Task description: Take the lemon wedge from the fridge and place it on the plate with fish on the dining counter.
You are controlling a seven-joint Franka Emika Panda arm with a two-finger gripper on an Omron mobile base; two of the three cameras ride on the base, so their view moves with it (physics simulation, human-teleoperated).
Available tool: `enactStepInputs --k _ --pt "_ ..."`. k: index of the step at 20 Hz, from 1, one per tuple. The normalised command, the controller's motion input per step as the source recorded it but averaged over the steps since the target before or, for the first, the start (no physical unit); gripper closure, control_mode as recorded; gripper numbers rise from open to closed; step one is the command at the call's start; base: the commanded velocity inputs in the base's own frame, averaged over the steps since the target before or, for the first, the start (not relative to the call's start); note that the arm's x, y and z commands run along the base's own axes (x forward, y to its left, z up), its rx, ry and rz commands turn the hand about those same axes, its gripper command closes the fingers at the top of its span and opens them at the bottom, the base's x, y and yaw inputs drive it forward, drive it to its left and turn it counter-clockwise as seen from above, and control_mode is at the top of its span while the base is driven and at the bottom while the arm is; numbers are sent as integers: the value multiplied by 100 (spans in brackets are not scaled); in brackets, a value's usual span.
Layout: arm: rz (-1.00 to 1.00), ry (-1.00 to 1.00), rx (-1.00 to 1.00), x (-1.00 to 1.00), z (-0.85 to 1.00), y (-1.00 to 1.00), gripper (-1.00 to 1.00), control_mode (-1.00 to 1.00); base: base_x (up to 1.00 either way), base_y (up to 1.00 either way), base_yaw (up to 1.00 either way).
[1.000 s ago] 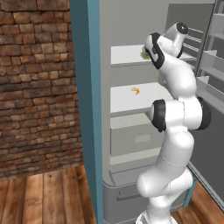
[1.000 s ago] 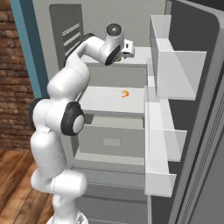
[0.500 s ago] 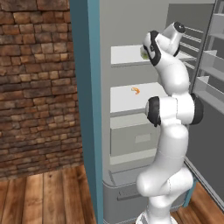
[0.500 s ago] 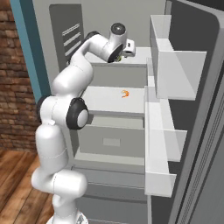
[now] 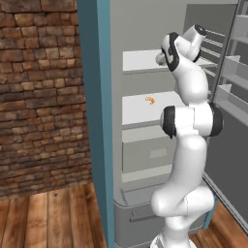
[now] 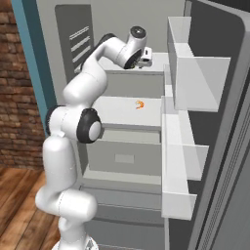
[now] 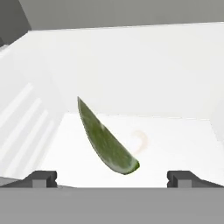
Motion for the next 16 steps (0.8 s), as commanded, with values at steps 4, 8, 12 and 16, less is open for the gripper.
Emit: enactStepInputs --k 4,8,12,16 --pt "2 0 0 16 -3 0 -100 -100 0 0 0" --pt "0 0 0 19 0 -1 -100 -100 0 0 0" --pt "0 0 0 17 0 -3 -100 -100 0 0 0" --pt "0 0 0 23 -7 0 -100 -100 0 0 0"
